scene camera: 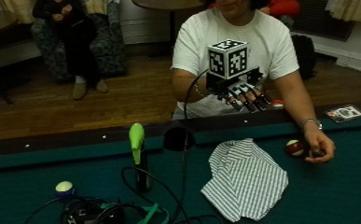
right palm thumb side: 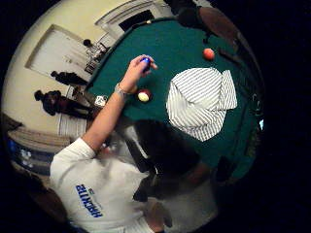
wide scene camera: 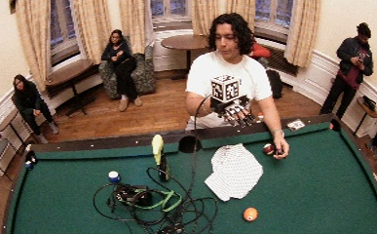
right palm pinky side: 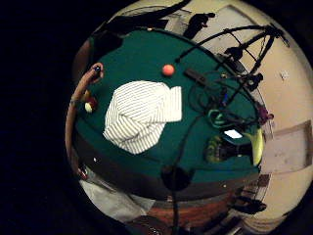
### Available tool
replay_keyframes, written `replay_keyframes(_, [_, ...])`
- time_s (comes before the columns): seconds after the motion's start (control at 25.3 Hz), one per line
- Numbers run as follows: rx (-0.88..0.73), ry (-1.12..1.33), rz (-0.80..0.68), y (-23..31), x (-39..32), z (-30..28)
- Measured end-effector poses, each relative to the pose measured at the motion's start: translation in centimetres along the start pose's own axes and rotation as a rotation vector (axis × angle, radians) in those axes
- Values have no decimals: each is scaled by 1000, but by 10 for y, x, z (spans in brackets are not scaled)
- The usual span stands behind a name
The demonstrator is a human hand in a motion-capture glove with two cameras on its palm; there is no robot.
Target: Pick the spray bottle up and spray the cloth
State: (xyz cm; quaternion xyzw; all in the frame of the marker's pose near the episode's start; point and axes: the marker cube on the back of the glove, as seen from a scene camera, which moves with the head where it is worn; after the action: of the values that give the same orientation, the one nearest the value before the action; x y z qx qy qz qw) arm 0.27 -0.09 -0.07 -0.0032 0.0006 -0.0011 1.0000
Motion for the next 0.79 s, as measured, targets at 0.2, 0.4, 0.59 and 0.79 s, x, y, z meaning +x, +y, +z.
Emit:
replay_keyframes(0.2, [-6, 0, 1, 2, 1, 0])
replay_keyframes(0.4, [-7, 6, 13, 4, 6, -1])
replay_keyframes(0.59, [-12, 1, 33, 10, 17, -2])
replay_keyframes(0.79, [6, -13, 71, 24, 30, 2])
